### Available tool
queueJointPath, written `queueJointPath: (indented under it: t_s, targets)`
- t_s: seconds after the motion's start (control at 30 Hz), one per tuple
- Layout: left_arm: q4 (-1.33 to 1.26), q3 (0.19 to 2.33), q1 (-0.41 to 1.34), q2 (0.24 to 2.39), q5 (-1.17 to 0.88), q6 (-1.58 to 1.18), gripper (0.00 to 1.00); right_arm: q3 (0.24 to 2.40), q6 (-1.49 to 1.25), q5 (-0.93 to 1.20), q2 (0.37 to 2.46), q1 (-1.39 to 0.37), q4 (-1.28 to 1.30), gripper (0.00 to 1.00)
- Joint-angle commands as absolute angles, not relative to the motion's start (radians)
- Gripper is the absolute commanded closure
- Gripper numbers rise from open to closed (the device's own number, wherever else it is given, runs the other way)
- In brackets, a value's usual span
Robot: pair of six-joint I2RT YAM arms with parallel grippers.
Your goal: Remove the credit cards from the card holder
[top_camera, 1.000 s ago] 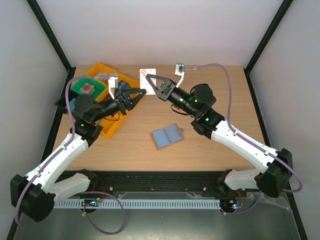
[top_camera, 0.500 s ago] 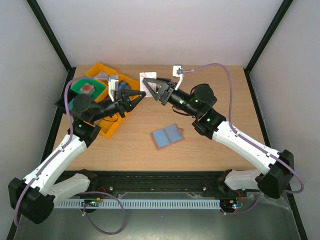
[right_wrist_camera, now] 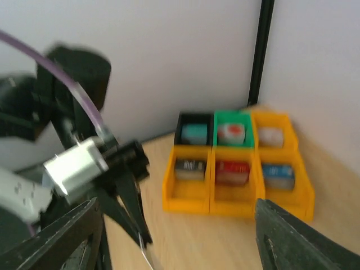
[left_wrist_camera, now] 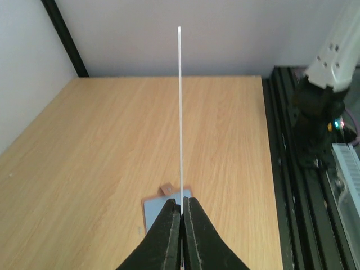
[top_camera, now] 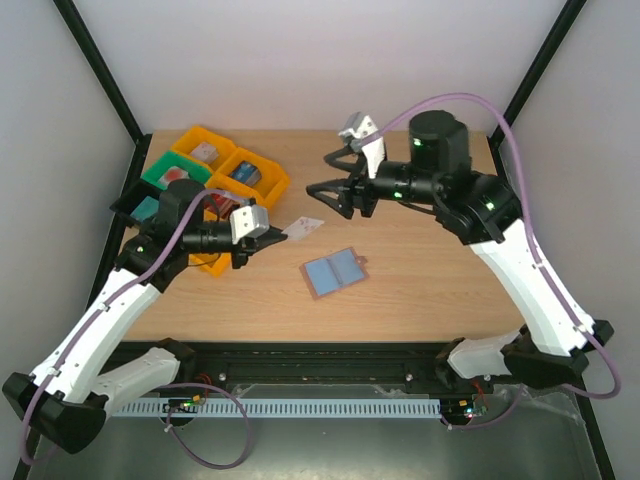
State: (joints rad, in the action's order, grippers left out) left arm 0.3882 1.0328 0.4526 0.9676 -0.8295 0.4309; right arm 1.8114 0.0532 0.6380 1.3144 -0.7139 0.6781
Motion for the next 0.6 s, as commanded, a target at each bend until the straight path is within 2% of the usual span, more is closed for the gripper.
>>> queueJointPath:
  t_s: [0.0, 0.23, 0.3, 0.37, 0.47, 0.53, 0.57]
  targets:
    - [0.576, 1.059, 0.447, 0.991, -0.851, 0.638, 0.98, 1.868, 0.199, 0.671, 1.43, -0.722, 1.073, 0.28]
    - [0.523, 1.035, 0.449, 0.995, -0.87, 0.587, 0.98, 1.847, 0.187, 0.666, 1.468, -0.803, 1.092, 0.24]
    - [0.525, 1.042, 0.449, 0.995, -0.878, 0.584, 0.98, 1.833, 0.188, 0.653, 1.478, -0.809, 1.099, 0.28]
    - [0.53, 1.041, 0.449, 0.994, -0.881, 0.583, 0.98, 1.827, 0.18, 0.664, 1.485, -0.81, 1.092, 0.46]
    - [0.532, 1.037, 0.449, 0.99, -0.883, 0.585, 0.98, 1.83, 0.156, 0.663, 1.492, -0.809, 1.074, 0.79]
    - [0.524, 1.035, 0.449, 0.989, -0.887, 0.573, 0.98, 1.832, 0.157, 0.643, 1.494, -0.809, 1.088, 0.94]
    - [0.515, 1.035, 0.449, 0.988, -0.89, 0.559, 0.98, 1.832, 0.161, 0.626, 1.493, -0.809, 1.094, 0.98]
